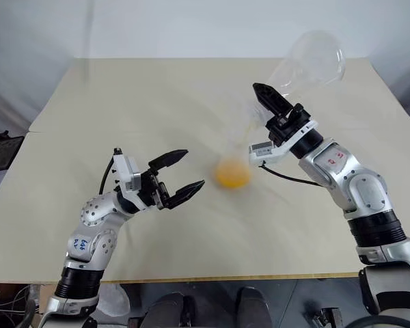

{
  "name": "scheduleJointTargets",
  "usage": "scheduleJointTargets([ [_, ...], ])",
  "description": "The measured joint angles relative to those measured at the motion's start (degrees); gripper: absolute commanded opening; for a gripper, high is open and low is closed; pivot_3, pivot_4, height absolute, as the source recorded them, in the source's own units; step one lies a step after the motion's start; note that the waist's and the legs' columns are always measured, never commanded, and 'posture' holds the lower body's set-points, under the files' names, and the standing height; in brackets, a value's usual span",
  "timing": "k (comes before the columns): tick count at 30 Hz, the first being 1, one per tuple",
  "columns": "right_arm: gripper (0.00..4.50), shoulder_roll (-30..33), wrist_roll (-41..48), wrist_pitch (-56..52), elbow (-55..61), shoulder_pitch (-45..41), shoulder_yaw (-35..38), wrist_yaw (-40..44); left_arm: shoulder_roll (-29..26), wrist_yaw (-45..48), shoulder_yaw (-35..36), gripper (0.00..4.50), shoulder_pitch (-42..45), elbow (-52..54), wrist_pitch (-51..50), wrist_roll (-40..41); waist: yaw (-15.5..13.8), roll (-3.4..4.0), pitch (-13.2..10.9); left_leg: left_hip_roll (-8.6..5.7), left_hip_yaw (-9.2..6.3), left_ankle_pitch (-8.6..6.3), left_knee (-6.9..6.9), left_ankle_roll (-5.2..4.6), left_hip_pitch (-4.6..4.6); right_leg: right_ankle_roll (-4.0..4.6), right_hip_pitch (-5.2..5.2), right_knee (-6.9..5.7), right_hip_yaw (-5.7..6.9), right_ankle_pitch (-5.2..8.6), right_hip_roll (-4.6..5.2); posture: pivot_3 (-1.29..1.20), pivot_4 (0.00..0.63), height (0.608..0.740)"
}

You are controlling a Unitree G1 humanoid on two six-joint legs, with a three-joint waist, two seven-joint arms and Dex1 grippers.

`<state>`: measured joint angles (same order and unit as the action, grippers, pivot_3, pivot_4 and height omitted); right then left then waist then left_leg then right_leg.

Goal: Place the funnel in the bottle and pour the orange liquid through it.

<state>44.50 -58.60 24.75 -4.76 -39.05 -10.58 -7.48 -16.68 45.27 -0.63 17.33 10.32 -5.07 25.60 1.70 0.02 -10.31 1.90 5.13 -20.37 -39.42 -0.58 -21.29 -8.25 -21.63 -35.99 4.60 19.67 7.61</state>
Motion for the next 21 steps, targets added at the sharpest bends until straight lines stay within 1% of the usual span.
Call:
scheduleJointTargets([
  [2, 2.55, -0.2, 0.9, 0.0, 0.0, 0.0, -0.1, 0.2, 0.0, 0.0, 0.0, 4.50, -0.1, 0.0, 0.0, 0.0, 0.0, 0.00, 0.0, 0.00, 0.00, 0.00, 0.00, 0.00, 0.00, 0.00, 0.00, 0.00, 0.00, 0.00, 0.00, 0.00, 0.150, 0.740],
  [6, 2.55, -2.4, 8.3, -1.1, 0.0, 1.6, 0.8, 3.4, -0.1, 0.1, 0.0, 4.50, -0.1, 0.0, 0.0, 0.0, -0.1, 0.00, 0.0, 0.01, -0.01, 0.00, 0.00, 0.00, 0.00, 0.00, 0.01, -0.01, 0.01, 0.00, 0.00, 0.00, 0.150, 0.740],
  [8, 2.55, -2.4, 11.1, -2.0, 0.0, 2.7, 1.6, 5.4, -0.3, 0.3, 0.1, 4.50, -0.2, 0.0, 0.0, 0.0, -0.1, 0.00, 0.0, 0.03, -0.01, 0.00, 0.00, -0.01, -0.01, -0.01, 0.01, 0.00, 0.01, 0.00, 0.04, 0.00, 0.150, 0.740],
  [12, 2.55, -2.6, 19.5, -5.7, 3.0, 5.1, 6.2, 10.5, -0.6, 0.7, 0.1, 4.50, -0.2, 0.0, -0.1, 0.0, -0.1, 0.00, 0.0, 0.04, -0.02, 0.00, 0.02, -0.01, 0.00, -0.02, 0.01, 0.01, 0.01, -0.01, 0.03, 0.00, 0.150, 0.740],
  [15, 2.55, -3.9, 28.9, -10.7, 7.5, 7.3, 11.0, 16.0, -1.2, 0.9, 0.1, 4.50, -0.1, -0.1, -0.2, 0.0, -0.1, -0.01, 0.0, 0.07, -0.01, 0.00, 0.03, -0.01, 0.00, -0.02, 0.02, 0.00, 0.01, -0.01, 0.01, 0.00, 0.150, 0.740],
  [16, 2.55, -5.2, 33.7, -13.6, 9.5, 8.5, 13.4, 18.1, -1.4, 1.1, 0.1, 4.50, -0.1, -0.1, -0.2, 0.1, -0.1, -0.01, 0.0, 0.09, -0.03, 0.01, 0.03, -0.02, 0.01, -0.01, 0.02, 0.00, 0.02, -0.01, 0.00, 0.00, 0.150, 0.740],
  [19, 2.55, -8.5, 49.5, -26.4, 14.4, 11.0, 22.5, 24.2, -1.8, 1.6, 0.2, 4.50, -0.1, -0.2, -0.5, 0.3, -0.5, -0.01, 0.0, 0.07, -0.07, 0.01, 0.03, -0.04, 0.00, -0.05, 0.06, 0.00, 0.03, -0.03, 0.04, 0.00, 0.150, 0.740],
  [21, 2.55, -9.0, 58.4, -34.4, 16.3, 12.0, 28.3, 26.9, -1.9, 1.8, 0.2, 4.50, -0.1, -0.3, -0.6, 0.4, -0.6, -0.01, 0.0, 0.04, -0.06, 0.01, 0.03, -0.07, 0.00, -0.07, 0.07, 0.01, 0.02, -0.04, 0.06, 0.00, 0.150, 0.740],
])
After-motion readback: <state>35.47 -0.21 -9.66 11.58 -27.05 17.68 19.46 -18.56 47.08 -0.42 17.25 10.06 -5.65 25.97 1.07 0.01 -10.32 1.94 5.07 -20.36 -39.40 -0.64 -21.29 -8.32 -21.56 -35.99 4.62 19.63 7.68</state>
